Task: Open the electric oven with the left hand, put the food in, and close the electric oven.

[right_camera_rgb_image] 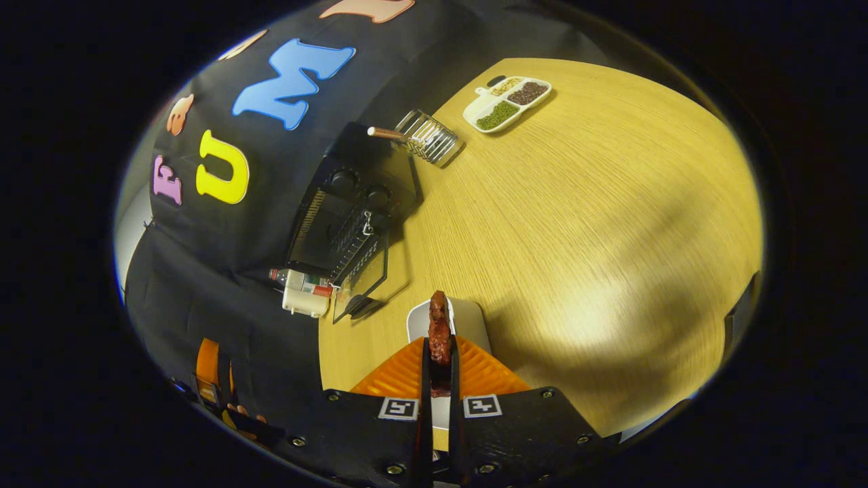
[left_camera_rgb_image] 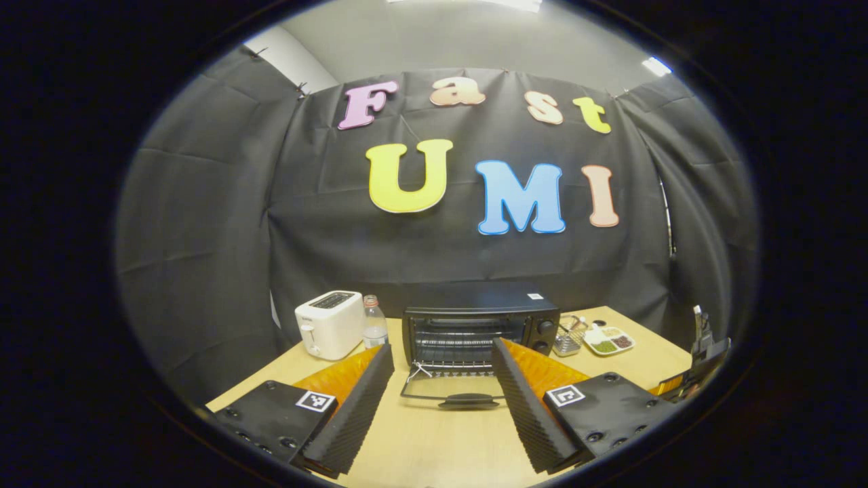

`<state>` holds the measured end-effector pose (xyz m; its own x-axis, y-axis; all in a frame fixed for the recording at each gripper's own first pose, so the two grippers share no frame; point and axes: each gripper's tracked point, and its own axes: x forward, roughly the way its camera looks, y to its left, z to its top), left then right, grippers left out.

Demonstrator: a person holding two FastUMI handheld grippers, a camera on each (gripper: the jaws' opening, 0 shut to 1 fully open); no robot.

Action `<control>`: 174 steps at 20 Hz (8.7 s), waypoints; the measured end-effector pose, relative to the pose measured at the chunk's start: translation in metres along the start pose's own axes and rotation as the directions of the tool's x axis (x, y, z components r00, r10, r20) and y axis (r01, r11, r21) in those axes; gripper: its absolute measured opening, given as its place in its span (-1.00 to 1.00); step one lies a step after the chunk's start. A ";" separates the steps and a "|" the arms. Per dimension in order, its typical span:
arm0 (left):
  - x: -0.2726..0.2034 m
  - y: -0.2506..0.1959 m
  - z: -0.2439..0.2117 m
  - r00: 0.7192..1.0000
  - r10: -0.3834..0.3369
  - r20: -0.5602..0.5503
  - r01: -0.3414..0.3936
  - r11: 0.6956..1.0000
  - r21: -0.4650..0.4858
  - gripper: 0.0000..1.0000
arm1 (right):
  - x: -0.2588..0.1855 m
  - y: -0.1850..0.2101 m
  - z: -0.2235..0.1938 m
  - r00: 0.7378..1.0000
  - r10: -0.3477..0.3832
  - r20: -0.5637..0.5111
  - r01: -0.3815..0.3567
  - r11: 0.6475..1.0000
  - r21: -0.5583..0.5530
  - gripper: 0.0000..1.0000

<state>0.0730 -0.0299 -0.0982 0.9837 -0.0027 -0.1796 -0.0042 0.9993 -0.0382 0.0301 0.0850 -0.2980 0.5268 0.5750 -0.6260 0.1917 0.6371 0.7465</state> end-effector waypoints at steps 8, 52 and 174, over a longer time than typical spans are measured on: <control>0.028 0.023 -0.004 1.000 0.004 0.009 -0.003 0.999 -0.049 0.94 | -0.007 0.062 0.048 0.993 0.070 0.092 -0.068 0.997 -0.023 -0.80; 0.067 0.191 -0.065 0.975 0.161 -0.152 -0.172 0.983 -0.064 0.91 | 0.262 0.212 0.130 0.915 0.058 0.400 -0.024 0.996 -0.089 -0.62; -0.038 -0.052 0.056 0.995 -0.013 0.098 0.010 1.000 0.025 1.00 | -0.208 0.093 0.121 0.663 0.190 0.724 0.406 0.722 -0.561 0.95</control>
<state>0.0458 -0.0796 -0.0342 0.9966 -0.0118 -0.0814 0.0106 0.9998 -0.0151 0.0386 -0.0378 -0.0710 0.9854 0.1301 -0.1098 -0.1120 0.9811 0.1579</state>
